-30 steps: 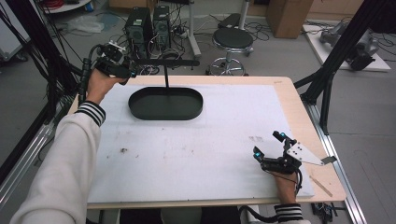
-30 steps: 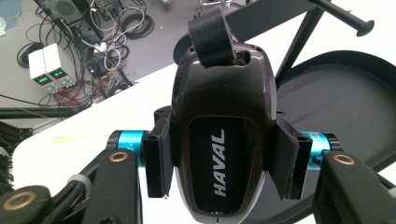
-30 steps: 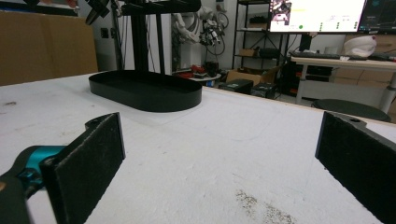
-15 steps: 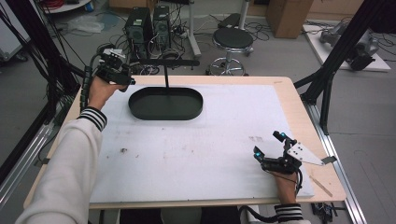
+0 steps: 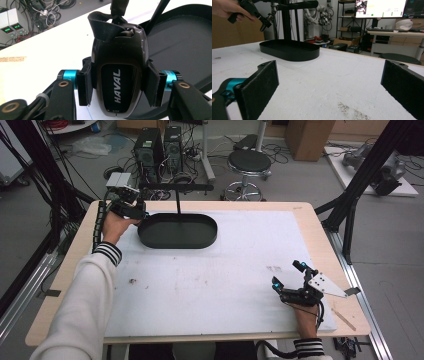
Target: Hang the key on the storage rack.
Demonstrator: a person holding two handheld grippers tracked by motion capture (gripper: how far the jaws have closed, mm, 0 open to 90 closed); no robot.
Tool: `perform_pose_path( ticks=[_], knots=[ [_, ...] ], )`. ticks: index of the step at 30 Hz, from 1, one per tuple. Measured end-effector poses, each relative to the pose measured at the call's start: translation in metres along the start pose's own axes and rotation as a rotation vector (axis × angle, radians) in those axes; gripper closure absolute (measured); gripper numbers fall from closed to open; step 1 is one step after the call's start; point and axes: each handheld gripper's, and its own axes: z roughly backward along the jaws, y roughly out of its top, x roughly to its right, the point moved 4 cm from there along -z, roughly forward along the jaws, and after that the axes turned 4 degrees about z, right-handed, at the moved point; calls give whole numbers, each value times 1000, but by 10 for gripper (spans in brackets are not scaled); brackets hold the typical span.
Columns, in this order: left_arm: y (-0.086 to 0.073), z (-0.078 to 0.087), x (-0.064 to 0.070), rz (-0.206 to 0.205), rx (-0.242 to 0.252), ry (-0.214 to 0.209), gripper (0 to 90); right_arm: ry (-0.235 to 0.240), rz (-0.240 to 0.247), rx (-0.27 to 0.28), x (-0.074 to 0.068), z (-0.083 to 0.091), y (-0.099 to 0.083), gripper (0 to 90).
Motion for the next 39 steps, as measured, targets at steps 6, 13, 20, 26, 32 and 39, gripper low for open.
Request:
perform_pose_path(
  ticks=[6, 13, 20, 26, 32, 39],
  knots=[
    [-2, -5, -1, 32, 13, -45, 484, -2, -1, 0, 0, 0, 0, 4],
    [-13, -2, -1, 21, 94, -63, 45, -9, 5, 7, 1, 0, 0, 4],
    [-27, 32, 6, 12, 273, -32, 17, -6, -8, 15, 0, 1, 0, 4],
    [-56, 66, 16, -43, 461, -133, 17, -8, -1, 16, 0, 1, 0, 4],
    [-110, 79, 22, -59, 559, -204, 17, -9, 2, 30, -1, 3, 0, 4],
    [-162, 91, 24, -21, 637, -225, 17, -16, 10, 25, 0, 2, 0, 4]
  ],
)
